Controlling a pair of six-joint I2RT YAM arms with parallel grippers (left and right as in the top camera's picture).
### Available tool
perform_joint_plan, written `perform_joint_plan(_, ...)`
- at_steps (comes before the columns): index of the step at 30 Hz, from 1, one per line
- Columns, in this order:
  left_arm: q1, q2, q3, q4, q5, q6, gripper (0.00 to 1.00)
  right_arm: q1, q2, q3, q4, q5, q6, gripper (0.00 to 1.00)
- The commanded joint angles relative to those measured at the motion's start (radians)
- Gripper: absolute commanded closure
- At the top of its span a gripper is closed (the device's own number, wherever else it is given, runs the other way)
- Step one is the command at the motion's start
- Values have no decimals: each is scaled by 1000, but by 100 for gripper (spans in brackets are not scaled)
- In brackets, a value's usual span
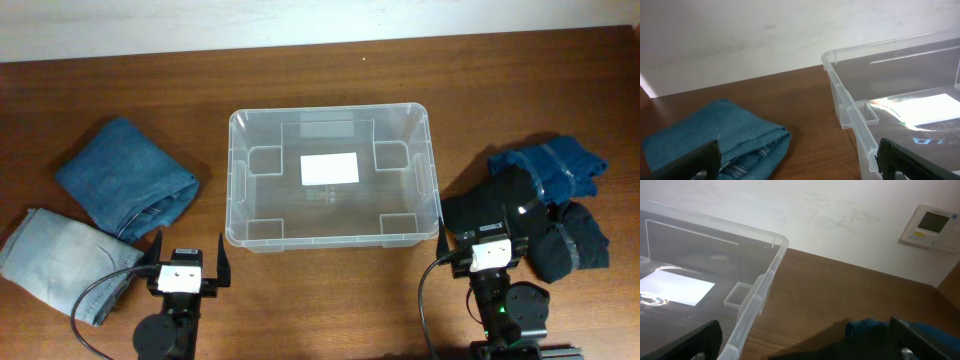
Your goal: Pack container
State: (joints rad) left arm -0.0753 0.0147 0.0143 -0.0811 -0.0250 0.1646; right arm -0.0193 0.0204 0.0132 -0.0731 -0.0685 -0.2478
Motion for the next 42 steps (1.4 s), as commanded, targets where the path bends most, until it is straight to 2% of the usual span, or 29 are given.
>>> perform_joint_plan(1,7,-10,-6,-1,14,13,1,-7,-6,-4,-5,1,-4,1)
perform_joint_plan(13,7,-10,-6,-2,15,13,1,-7,-6,-4,-5,-6,2,2)
perform_joint_plan(15,7,-8,-6,3,9,-9,1,-7,-6,-1,27,-18,105,2)
perform_joint_plan(17,7,-8,18,18,0,-145,0,-8,-5,19,12,2,283,2)
perform_joint_plan(19,7,2,72,-10,-1,-192,1,-8,-1,62,-48,2,317,2)
perform_joint_plan(23,7,87,237,-71,-52,-191,1,-9,59,221,-175,64,317,2)
perform_joint_plan(25,7,175,347,-98,-82,-191,1,-10,127,333,-257,74,316,2)
perform_joint_plan(29,7,426,579,-137,-130,-174,1,-10,392,645,-508,108,316,2)
perform_joint_plan(35,7,777,859,-362,-126,-153,0,-10,769,974,-800,107,312,2)
perform_joint_plan(39,7,942,994,-491,-65,-153,1,-58,930,1082,-916,91,309,1)
perform_joint_plan(42,7,1009,1052,-535,-46,-153,1,-185,1006,1085,-922,-51,275,1)
